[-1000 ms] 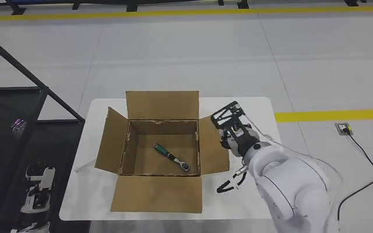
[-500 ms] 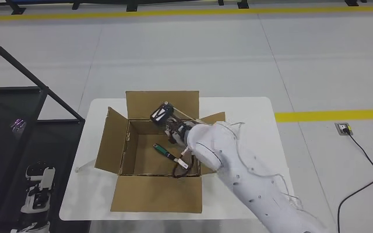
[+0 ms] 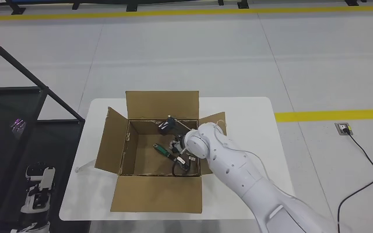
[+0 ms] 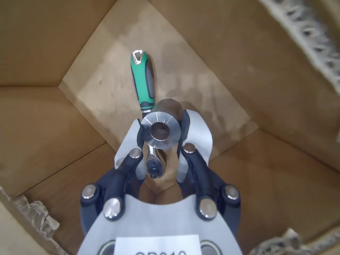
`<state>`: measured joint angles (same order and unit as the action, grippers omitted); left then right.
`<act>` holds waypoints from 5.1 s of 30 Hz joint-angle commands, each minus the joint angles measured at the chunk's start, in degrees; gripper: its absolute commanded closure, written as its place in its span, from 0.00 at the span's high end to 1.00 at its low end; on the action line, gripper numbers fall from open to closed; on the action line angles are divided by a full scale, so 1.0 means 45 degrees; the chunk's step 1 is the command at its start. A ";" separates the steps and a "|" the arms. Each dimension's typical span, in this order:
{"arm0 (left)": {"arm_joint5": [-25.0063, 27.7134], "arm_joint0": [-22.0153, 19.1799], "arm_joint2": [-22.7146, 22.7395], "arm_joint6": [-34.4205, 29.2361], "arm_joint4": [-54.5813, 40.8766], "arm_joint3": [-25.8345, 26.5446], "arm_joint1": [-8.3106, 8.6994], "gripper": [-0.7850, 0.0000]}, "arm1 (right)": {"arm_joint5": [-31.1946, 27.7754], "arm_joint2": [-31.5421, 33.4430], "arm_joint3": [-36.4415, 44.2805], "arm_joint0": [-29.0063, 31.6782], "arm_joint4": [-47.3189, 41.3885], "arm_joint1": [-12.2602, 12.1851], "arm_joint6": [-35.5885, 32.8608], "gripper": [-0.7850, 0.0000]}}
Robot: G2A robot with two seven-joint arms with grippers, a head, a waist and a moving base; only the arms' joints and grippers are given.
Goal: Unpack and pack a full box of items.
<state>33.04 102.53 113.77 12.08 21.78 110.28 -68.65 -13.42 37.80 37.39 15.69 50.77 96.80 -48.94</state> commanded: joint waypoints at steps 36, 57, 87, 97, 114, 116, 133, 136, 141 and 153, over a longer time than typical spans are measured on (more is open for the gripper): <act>-0.0163 -0.1569 -0.1182 -0.1665 0.2939 -0.0500 0.0071 1.00 | 0.3290 0.0692 1.0651 0.4138 0.6347 -0.0877 -0.2364 1.00; -0.0139 -0.2167 -0.3326 -0.4974 0.4403 0.0078 0.0198 1.00 | -0.2150 0.6757 1.7289 1.0596 0.2542 -0.2286 0.2970 1.00; -0.1866 -0.4468 -0.5600 -0.6680 0.4923 -0.1472 0.0264 1.00 | -0.4599 1.0094 1.1149 0.8043 -1.2195 -0.3994 -0.4719 1.00; -0.2716 -0.4361 -0.5033 -0.6035 0.3300 -0.1445 0.0254 1.00 | -0.4791 0.6442 0.6874 0.4708 -1.2430 -0.3859 -0.4525 1.00; 0.0854 -0.2507 -0.0383 -1.0896 -0.1653 -0.2815 0.0999 1.00 | -0.3962 0.3200 0.2761 0.2307 -0.8746 -0.2932 -0.0210 1.00; 0.1331 -0.2505 -0.0372 -1.2123 -0.2223 -0.3177 0.1126 1.00 | -0.3872 0.3123 0.2861 0.2315 -0.8493 -0.2924 -0.0017 1.00; 0.2449 -0.1656 -0.2414 -1.6074 -0.5311 -0.2751 0.3290 1.00 | -0.4569 0.3596 0.4902 0.3209 -0.7424 -0.3186 0.1685 1.00; 0.2617 -0.1579 -0.2758 -1.5905 -0.6187 -0.2793 0.3789 1.00 | -0.4869 0.4269 0.5669 0.3942 -0.7083 -0.3384 0.3061 1.00; 0.2402 -0.1570 -0.2991 -1.6119 -0.8845 -0.2785 0.4490 1.00 | -0.4173 0.5613 0.6882 0.5215 -0.6140 -0.3709 0.5444 1.00; 0.1374 -0.2555 -0.3091 -1.5241 -1.1729 -0.2563 0.5084 1.00 | -0.4546 0.6337 0.2464 0.3093 -0.8745 -0.3658 0.4514 1.00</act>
<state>41.43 92.21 100.05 -59.28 -31.77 99.11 -45.66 -33.35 66.69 51.48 31.23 12.09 80.14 -28.22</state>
